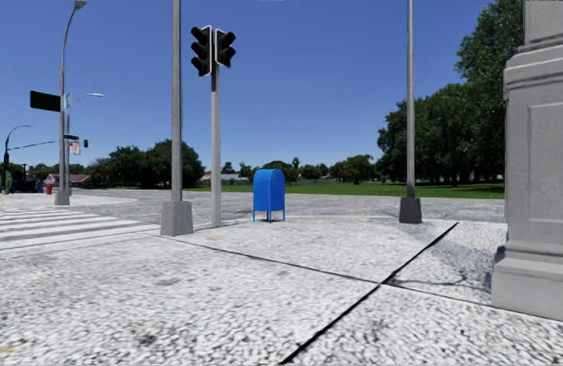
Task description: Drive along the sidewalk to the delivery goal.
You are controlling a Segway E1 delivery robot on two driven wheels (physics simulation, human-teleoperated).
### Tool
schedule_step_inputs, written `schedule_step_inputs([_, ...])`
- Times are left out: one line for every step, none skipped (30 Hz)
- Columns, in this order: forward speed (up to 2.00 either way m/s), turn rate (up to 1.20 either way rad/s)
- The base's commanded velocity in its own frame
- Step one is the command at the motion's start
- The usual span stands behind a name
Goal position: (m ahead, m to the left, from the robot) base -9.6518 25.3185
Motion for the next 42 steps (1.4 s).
schedule_step_inputs([2.0, 0.99])
schedule_step_inputs([2.0, 1.0])
schedule_step_inputs([2.0, 1.0])
schedule_step_inputs([2.0, 1.0])
schedule_step_inputs([2.0, 0.99])
schedule_step_inputs([2.0, 0.99])
schedule_step_inputs([2.0, 0.99])
schedule_step_inputs([2.0, 0.99])
schedule_step_inputs([2.0, 0.99])
schedule_step_inputs([2.0, 0.99])
schedule_step_inputs([2.0, 0.99])
schedule_step_inputs([2.0, 0.99])
schedule_step_inputs([2.0, 0.99])
schedule_step_inputs([2.0, 0.99])
schedule_step_inputs([2.0, 0.99])
schedule_step_inputs([2.0, 0.99])
schedule_step_inputs([2.0, 0.99])
schedule_step_inputs([2.0, 0.99])
schedule_step_inputs([2.0, 0.99])
schedule_step_inputs([2.0, 0.97])
schedule_step_inputs([2.0, 0.89])
schedule_step_inputs([2.0, 0.76])
schedule_step_inputs([2.0, 0.76])
schedule_step_inputs([2.0, 0.54])
schedule_step_inputs([2.0, 0.35])
schedule_step_inputs([2.0, 0.22])
schedule_step_inputs([2.0, 0.09])
schedule_step_inputs([2.0, 0.03])
schedule_step_inputs([2.0, 0.03])
schedule_step_inputs([2.0, 0.0])
schedule_step_inputs([2.0, 0.0])
schedule_step_inputs([2.0, 0.0])
schedule_step_inputs([2.0, 0.0])
schedule_step_inputs([2.0, 0.0])
schedule_step_inputs([2.0, 0.0])
schedule_step_inputs([2.0, 0.0])
schedule_step_inputs([2.0, 0.0])
schedule_step_inputs([2.0, 0.0])
schedule_step_inputs([2.0, 0.0])
schedule_step_inputs([2.0, 0.0])
schedule_step_inputs([2.0, 0.0])
schedule_step_inputs([2.0, 0.0])
